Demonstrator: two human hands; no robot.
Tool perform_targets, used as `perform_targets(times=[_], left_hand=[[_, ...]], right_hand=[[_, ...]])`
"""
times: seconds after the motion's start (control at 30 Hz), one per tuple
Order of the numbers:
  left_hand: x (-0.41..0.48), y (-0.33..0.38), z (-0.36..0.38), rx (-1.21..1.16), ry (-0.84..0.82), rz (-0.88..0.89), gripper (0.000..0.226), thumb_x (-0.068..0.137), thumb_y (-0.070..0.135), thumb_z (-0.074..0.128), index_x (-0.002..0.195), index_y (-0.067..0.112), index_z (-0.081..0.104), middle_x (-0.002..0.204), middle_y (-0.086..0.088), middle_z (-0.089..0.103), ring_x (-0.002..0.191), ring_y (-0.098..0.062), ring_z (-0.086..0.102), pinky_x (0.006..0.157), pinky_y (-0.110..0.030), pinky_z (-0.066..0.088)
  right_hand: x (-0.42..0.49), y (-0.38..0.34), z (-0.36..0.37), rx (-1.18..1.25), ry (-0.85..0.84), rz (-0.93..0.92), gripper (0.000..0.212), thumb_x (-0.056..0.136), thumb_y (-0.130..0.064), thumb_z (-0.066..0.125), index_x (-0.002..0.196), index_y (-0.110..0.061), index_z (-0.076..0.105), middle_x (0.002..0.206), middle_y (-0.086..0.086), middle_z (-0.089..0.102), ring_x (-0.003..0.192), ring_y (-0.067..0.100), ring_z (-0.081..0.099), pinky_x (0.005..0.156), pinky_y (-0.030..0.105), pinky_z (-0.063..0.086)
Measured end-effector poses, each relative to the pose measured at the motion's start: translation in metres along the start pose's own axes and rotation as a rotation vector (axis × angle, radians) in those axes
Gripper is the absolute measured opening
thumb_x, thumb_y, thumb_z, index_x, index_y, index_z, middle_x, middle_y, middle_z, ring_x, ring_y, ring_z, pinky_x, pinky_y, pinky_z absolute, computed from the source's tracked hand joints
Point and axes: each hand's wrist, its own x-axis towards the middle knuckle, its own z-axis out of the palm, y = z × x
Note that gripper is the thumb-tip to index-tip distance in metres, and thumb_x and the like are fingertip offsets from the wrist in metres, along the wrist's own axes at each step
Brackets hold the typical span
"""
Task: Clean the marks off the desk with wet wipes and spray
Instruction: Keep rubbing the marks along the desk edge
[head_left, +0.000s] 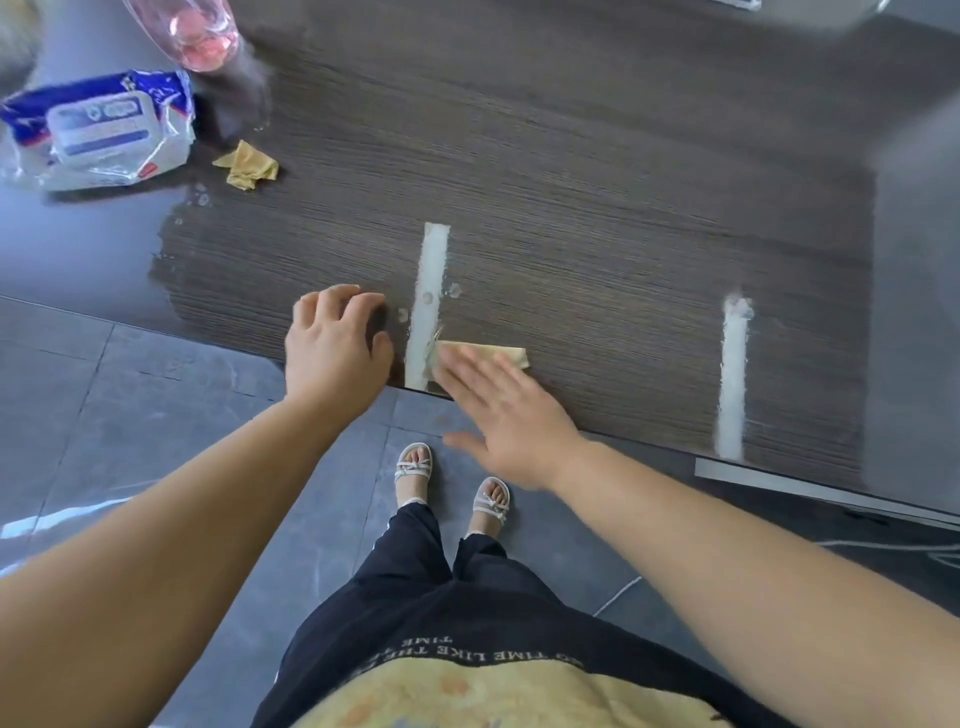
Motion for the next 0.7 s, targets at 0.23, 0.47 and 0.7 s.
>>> perform_targets(times=[0.23, 0.47, 0.7], left_hand=[[0.001, -0.04, -0.012, 0.041, -0.026, -0.098, 0.045, 0.091, 0.027, 0.046, 0.135, 0.02, 0.042, 0.145, -0.004, 0.033, 0.132, -0.031, 0.023, 0.109, -0.043, 0.025], [0.007, -0.049, -0.019, -0.047, -0.013, -0.1, 0.039, 0.091, 0.025, 0.048, 0.129, 0.021, 0.05, 0.138, -0.003, 0.043, 0.127, -0.031, 0.031, 0.103, -0.04, 0.03], [0.01, -0.085, -0.029, -0.044, 0.031, -0.174, 0.04, 0.091, 0.024, 0.049, 0.131, 0.02, 0.049, 0.141, -0.004, 0.039, 0.131, -0.03, 0.024, 0.106, -0.041, 0.027]], right_hand=[[0.04, 0.087, -0.042, 0.092, 0.053, 0.496, 0.066, 0.097, -0.053, 0.012, 0.151, -0.018, -0.004, 0.158, -0.001, -0.013, 0.145, 0.016, -0.011, 0.117, 0.043, -0.007], [0.064, -0.005, -0.019, -0.072, 0.024, -0.075, 0.073, 0.092, -0.057, 0.009, 0.148, -0.012, 0.021, 0.155, 0.005, 0.02, 0.143, 0.023, 0.022, 0.116, 0.049, 0.015], [0.121, 0.061, -0.065, 0.076, 0.054, 0.474, 0.066, 0.097, -0.053, 0.009, 0.15, -0.017, -0.01, 0.158, 0.0, -0.016, 0.145, 0.017, -0.014, 0.117, 0.043, -0.007]])
